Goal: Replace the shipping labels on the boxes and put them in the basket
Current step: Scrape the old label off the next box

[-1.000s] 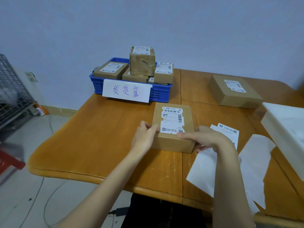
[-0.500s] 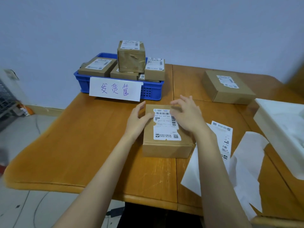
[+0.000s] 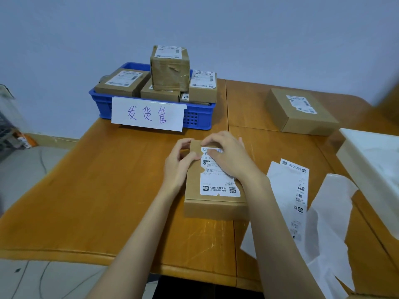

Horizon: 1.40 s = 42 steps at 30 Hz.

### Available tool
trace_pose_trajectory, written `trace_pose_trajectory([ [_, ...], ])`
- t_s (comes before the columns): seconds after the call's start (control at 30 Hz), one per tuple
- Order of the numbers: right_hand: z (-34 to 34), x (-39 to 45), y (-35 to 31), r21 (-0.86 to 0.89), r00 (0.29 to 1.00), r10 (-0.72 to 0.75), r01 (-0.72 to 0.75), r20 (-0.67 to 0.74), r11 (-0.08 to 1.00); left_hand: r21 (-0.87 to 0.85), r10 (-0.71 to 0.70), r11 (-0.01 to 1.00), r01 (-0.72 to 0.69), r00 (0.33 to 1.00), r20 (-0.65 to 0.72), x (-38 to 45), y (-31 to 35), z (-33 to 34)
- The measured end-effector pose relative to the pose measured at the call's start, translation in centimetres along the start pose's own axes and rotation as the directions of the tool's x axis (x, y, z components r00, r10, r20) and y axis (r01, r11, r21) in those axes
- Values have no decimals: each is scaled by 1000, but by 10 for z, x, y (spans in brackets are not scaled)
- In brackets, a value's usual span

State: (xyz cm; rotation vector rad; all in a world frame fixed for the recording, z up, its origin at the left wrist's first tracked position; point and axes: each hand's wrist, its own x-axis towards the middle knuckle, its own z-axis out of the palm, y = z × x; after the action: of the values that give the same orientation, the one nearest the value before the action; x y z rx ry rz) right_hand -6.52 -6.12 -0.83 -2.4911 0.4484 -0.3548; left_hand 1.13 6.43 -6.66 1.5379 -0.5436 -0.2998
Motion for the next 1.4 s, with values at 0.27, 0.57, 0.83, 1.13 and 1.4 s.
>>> trace_pose_trajectory([
  [0.27, 14, 4, 2, 31, 989, -16, 21, -145, 999, 2, 7, 1000, -7, 1000, -10, 2, -5, 0],
  [0.57, 15, 4, 0, -6, 991, -5, 4, -135, 1000, 57, -18, 998, 23, 995, -97, 9, -13, 2],
  [0.83, 14, 3, 5, 44, 997, 29, -26, -72, 999, 96, -26, 995, 40, 990, -138, 10, -14, 5],
  [1.13, 12, 2, 5, 53, 999, 0, 2, -50, 999, 103, -29, 994, 44, 989, -144, 8, -11, 5],
  [1.4, 11, 1, 8, 200, 996, -3, 22, -95, 979, 92, -48, 994, 61, 988, -144, 8, -10, 6],
])
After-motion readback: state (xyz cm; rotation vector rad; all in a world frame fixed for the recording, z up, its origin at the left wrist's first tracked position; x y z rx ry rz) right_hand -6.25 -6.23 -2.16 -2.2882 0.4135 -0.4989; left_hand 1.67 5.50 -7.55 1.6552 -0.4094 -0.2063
